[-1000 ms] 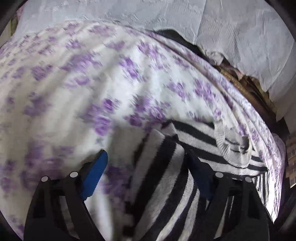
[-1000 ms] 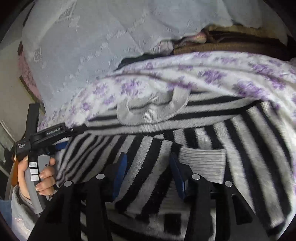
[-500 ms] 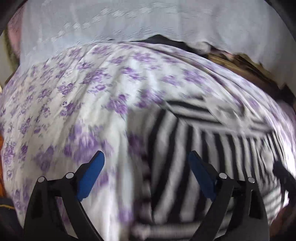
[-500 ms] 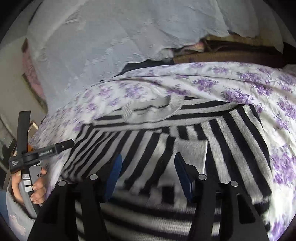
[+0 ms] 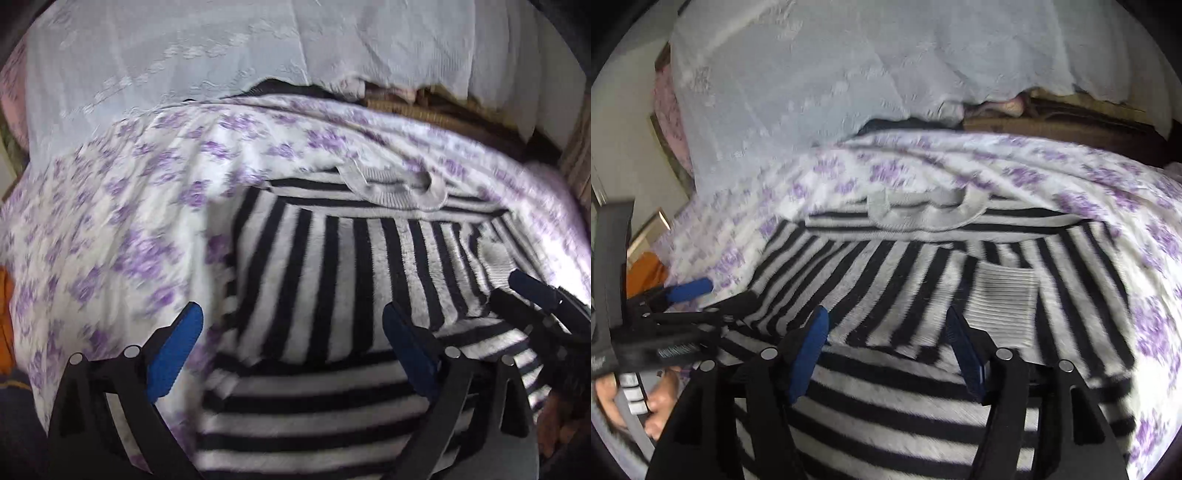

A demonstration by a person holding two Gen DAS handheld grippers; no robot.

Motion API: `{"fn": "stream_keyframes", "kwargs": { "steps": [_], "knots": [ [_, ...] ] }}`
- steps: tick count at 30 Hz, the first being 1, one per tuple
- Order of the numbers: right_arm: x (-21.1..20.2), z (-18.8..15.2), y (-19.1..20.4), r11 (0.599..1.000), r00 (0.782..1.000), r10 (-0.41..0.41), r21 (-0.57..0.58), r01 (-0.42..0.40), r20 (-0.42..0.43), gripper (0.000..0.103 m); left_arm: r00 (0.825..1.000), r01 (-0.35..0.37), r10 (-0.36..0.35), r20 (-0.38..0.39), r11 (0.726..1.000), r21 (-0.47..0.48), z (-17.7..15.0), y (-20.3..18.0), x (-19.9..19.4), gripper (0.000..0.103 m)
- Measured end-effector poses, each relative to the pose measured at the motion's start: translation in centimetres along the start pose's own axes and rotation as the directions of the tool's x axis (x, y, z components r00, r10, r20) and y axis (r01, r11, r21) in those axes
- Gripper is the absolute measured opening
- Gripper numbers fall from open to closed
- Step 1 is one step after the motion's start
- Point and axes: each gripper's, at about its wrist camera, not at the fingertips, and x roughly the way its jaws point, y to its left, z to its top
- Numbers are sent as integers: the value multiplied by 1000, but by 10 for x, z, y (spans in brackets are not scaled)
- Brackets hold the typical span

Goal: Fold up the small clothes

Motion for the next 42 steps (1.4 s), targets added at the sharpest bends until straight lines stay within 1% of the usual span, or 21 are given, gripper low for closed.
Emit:
{"fn": "stream_keyframes", "kwargs": {
  "steps": [2, 3, 6, 8, 10, 12, 13, 14, 15, 18, 21, 23, 25, 27, 29, 31, 34, 36, 37, 39, 42],
  "knots": [
    [29, -5, -5, 1000, 997, -20, 14, 21, -76, 68, 995, -37, 39, -96, 999, 19, 0, -12, 38, 99],
    [35, -8, -7, 1000, 997, -23, 10, 24, -75, 68, 992, -53, 55, -114, 998, 21, -2, -15, 49, 99],
    [20, -6, -2, 1000, 999, -23, -3, 23, -27, 68, 996, -73, 75, -41, 997, 37, -8, -16, 38, 98],
    [8, 4, 0, 1000, 999, -13, 2, 12, 39, 68, 999, -28, 27, 23, 999, 22, 3, -14, 15, 98],
    [12, 16, -2, 999, 998, -52, 3, 52, 44, 71, 997, -1, 1, 73, 1000, -2, 14, -10, 4, 98],
    [36, 22, -16, 996, 998, -57, 61, 59, -22, 72, 999, -13, 13, 42, 1000, 4, 23, -12, 16, 98],
    [50, 21, -26, 994, 997, -48, 100, 54, -63, 73, 1000, -12, 13, -26, 999, 31, 25, -18, 40, 98],
    [55, 18, -33, 994, 999, -28, 106, 31, -34, 73, 997, -13, 17, -72, 998, 54, 23, -21, 61, 99],
    [53, 18, -32, 995, 1000, -20, 100, 22, -25, 73, 999, -8, 10, -43, 999, 49, 18, -21, 69, 99],
    [29, 15, -32, 992, 999, -11, 123, 7, 33, 73, 1000, -19, 19, 3, 999, 50, 18, -21, 50, 98],
    [2, 9, -34, 993, 997, 5, 113, -14, 77, 74, 997, 51, -55, 53, 997, 60, 8, -20, 24, 98],
    [-4, -1, -47, 991, 998, -17, 133, 10, 55, 81, 998, 60, -62, 17, 995, 82, 3, -22, 27, 98],
    [4, -13, -69, 982, 1000, -30, 189, 29, 2, 83, 999, 40, -37, -27, 993, 113, -6, -29, 44, 99],
    [1, -18, -86, 969, 999, 43, 243, -50, 34, 82, 1000, 9, -10, 4, 991, 132, -7, -34, 40, 99],
    [-17, -19, -88, 961, 998, 5, 277, -20, 57, 83, 1000, 8, -10, 18, 994, 108, -13, -30, 27, 98],
    [-40, -27, -90, 965, 993, -24, 262, -7, 116, 84, 998, 52, -54, 23, 996, 71, -20, -22, 10, 98],
    [-47, -44, -105, 955, 997, -30, 296, 8, 71, 85, 999, 51, -52, 9, 997, 65, -32, -13, -1, 98],
    [-39, -52, -111, 958, 1000, 1, 285, -10, 31, 86, 998, 38, -34, -58, 997, 72, -40, -11, 11, 99],
    [-41, -52, -109, 963, 999, -7, 268, -3, 37, 88, 997, 39, -34, -76, 997, 70, -43, -9, 17, 99],
    [-49, -55, -103, 967, 998, -21, 255, 8, 50, 88, 999, 21, -17, -52, 997, 74, -45, -10, 8, 99],
    [-72, -70, -107, 959, 995, -37, 283, 7, 98, 88, 998, 47, -45, -41, 997, 58, -56, -2, -5, 99]
  ]
}}
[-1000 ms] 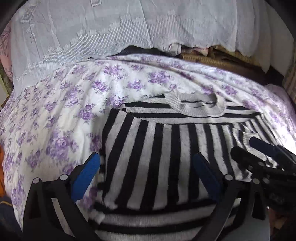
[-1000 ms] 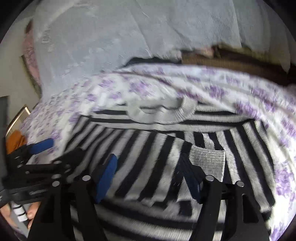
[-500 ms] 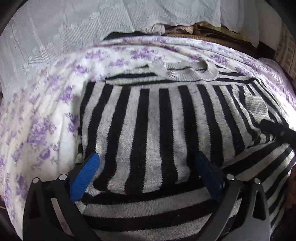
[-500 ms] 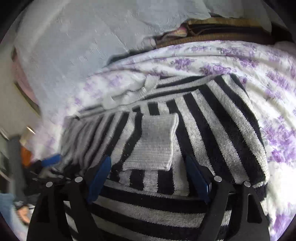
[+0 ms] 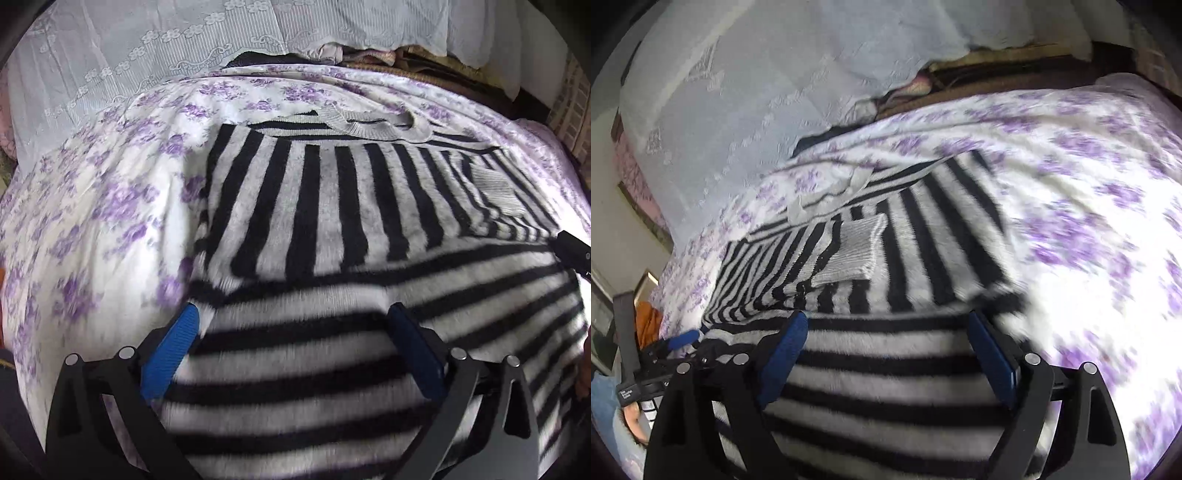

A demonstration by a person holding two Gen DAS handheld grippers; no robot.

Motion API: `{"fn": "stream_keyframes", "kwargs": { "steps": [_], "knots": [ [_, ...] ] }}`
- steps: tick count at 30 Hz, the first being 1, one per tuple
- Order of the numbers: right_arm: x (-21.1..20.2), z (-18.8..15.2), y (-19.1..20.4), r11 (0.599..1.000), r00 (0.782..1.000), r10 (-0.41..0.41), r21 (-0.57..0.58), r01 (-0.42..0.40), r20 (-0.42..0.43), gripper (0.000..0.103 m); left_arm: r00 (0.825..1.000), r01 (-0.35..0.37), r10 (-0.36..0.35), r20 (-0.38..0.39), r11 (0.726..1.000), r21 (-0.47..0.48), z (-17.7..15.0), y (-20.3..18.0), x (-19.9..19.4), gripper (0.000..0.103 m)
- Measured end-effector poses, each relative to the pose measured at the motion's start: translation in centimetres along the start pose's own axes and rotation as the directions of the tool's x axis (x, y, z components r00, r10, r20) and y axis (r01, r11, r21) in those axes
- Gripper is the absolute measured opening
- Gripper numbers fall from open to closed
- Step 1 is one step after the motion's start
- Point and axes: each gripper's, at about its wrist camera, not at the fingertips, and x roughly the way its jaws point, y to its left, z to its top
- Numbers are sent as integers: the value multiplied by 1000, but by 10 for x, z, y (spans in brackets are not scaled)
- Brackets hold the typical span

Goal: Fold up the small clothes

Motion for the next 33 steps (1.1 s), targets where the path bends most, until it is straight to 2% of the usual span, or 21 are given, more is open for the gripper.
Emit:
{"fn": "stream_keyframes", "kwargs": {
  "steps": [3, 6, 9, 12, 18, 21, 25, 28, 33],
  "knots": [
    [-24, -12, -21, 998, 999, 20, 64, -23, 35, 88, 1000, 30, -29, 6, 999, -45, -13, 16, -13, 99],
    [-36, -21, -43, 989, 996, 72, 124, -77, 47, 88, 1000, 7, -8, -11, 995, -97, -23, 33, -17, 99],
    [-50, -33, -61, 982, 996, 60, 178, -69, 60, 89, 999, 31, -37, -36, 987, -160, -37, 54, -20, 99],
    [-62, -41, -72, 969, 992, 100, 217, -115, 82, 89, 998, 57, -61, -27, 988, -143, -49, 56, -28, 99],
    [-69, -54, -67, 974, 991, 115, 187, -125, 62, 89, 991, 125, -128, -32, 989, -74, -82, 46, -44, 99],
    [-77, -64, -68, 967, 985, 156, 194, -167, 69, 89, 972, 230, -233, -29, 970, -80, -100, 48, -57, 99],
    [-87, -76, -65, 962, 979, 198, 182, -205, 54, 89, 946, 321, -324, -16, 943, -87, -119, 49, -72, 99],
    [-95, -86, -62, 957, 972, 230, 172, -233, 42, 89, 923, 381, -384, -6, 919, -104, -128, 53, -80, 99],
    [-112, -107, -56, 946, 959, 284, 158, -283, 16, 87, 895, 443, -446, 7, 888, -119, -136, 55, -89, 99]
  ]
}}
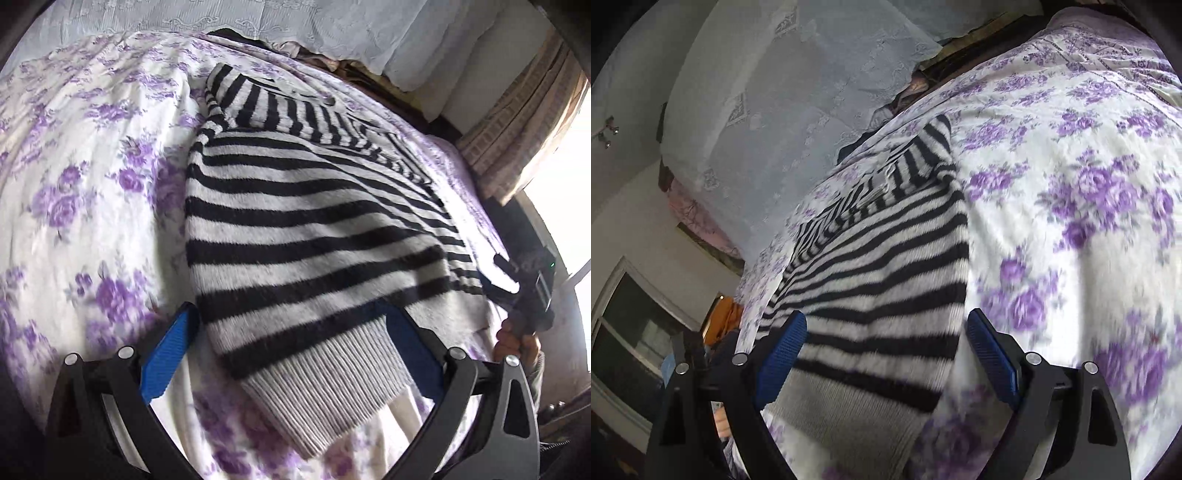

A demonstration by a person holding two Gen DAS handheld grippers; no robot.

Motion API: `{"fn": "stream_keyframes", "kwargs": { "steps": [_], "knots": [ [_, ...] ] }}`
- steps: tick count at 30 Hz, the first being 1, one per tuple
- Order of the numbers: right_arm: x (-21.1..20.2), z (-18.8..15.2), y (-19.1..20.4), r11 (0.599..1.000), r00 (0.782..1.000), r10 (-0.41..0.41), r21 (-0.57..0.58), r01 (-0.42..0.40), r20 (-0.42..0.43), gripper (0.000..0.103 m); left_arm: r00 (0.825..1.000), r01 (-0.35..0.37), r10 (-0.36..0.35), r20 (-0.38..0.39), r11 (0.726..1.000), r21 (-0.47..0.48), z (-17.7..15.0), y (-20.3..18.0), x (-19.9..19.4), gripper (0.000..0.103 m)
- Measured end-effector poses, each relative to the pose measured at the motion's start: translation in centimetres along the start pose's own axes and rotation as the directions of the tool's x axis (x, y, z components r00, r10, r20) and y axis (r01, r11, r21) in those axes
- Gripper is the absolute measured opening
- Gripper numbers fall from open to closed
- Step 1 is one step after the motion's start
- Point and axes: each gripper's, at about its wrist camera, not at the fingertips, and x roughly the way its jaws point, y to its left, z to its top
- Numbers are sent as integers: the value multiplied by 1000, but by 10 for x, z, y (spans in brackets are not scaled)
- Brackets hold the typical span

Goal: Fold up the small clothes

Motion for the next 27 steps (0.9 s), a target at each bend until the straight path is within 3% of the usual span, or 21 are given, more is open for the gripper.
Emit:
{"fn": "stream_keyframes", "kwargs": {
  "steps": [3, 6, 10, 14, 18, 23, 27],
  "knots": [
    [-7, -13, 3, 1000, 1000, 13, 1, -13, -18, 78, 999, 30, -30, 11, 1000, 0, -7, -3, -5, 96],
    [-11, -29, 8, 1000, 999, 15, -16, -15, -40, 67, 999, 23, -23, 36, 1000, 0, -17, -6, -10, 85],
    [-10, -36, 14, 1000, 998, 3, -26, -4, -59, 62, 999, -11, 11, 37, 1000, -10, -18, -7, -8, 73],
    [-7, -38, 18, 999, 998, -13, -33, 11, -68, 54, 998, -44, 44, 39, 999, -1, -18, -8, -5, 69],
    [-3, -41, 17, 1000, 995, -7, -28, 5, -95, 27, 998, -49, 49, 41, 999, -8, -17, -6, -5, 62],
    [8, -40, 18, 1000, 992, -13, -19, 11, -128, 23, 999, -43, 43, 25, 999, -13, -10, -7, 0, 62],
    [10, -39, 14, 1000, 991, 5, 8, -4, -131, 19, 1000, 24, -23, 11, 996, -82, -2, 3, 5, 65]
  ]
}}
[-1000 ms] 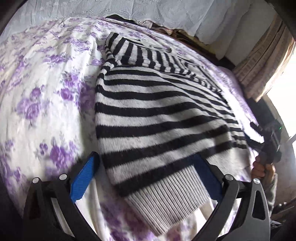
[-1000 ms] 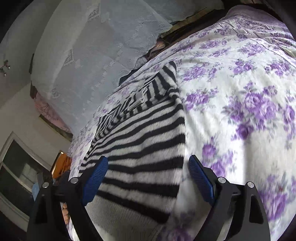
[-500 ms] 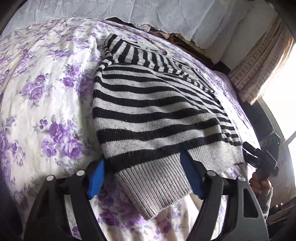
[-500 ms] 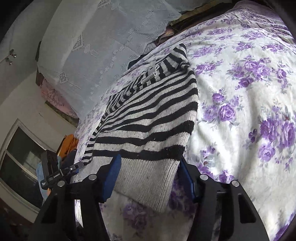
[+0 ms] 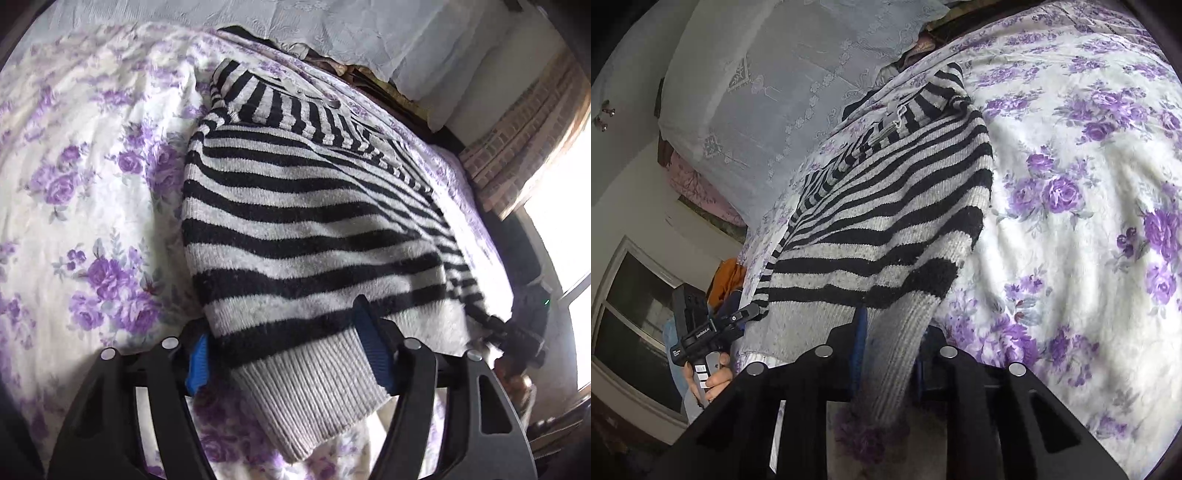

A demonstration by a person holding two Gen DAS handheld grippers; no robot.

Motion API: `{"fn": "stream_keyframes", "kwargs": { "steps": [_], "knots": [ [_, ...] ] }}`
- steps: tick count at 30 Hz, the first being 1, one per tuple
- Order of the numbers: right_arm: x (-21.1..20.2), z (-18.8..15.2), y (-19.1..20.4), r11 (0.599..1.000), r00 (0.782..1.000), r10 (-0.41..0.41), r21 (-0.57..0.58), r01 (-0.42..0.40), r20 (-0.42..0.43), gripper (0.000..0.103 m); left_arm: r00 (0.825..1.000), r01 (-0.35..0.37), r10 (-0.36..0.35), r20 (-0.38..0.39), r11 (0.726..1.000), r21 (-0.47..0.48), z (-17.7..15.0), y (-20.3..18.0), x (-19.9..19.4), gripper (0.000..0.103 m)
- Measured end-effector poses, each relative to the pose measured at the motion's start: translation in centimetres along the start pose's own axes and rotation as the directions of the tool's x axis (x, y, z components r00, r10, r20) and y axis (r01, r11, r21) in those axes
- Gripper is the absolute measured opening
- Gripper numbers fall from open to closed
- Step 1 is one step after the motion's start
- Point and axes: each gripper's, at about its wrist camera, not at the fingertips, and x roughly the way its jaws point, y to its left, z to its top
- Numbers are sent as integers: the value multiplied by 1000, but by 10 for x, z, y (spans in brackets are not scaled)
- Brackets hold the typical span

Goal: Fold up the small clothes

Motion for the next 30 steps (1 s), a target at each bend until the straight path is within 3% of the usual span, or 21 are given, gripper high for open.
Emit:
{"fn": "stream_keyframes", "kwargs": {
  "steps": [5, 10, 12, 14, 21, 30],
  "knots": [
    [-4, 0, -3, 1000, 1000, 11, 7, -11, 19, 14, 1000, 0, 0, 8, 999, -35, -7, 7, -6, 38],
    [-7, -1, 1, 1000, 1000, 5, -6, -5, 30, 12, 1000, -27, 27, 7, 999, 42, -16, -6, -11, 34],
    [-9, 0, 3, 1000, 999, 9, -8, -9, 31, 11, 999, -53, 53, 15, 997, 60, -14, -8, -12, 21],
    [-12, 3, 5, 1000, 999, 23, -12, -22, 36, 10, 999, -33, 33, 18, 999, 42, -9, -6, -14, 7],
    [-26, 27, 23, 996, 995, 70, -57, -67, 69, 9, 994, 42, -45, 97, 998, 36, 24, -20, -37, 6],
    [-22, 71, 32, 996, 992, 65, -60, -59, 107, 9, 982, -61, 45, 181, 994, 86, 71, -58, -38, 6]
  ]
}}
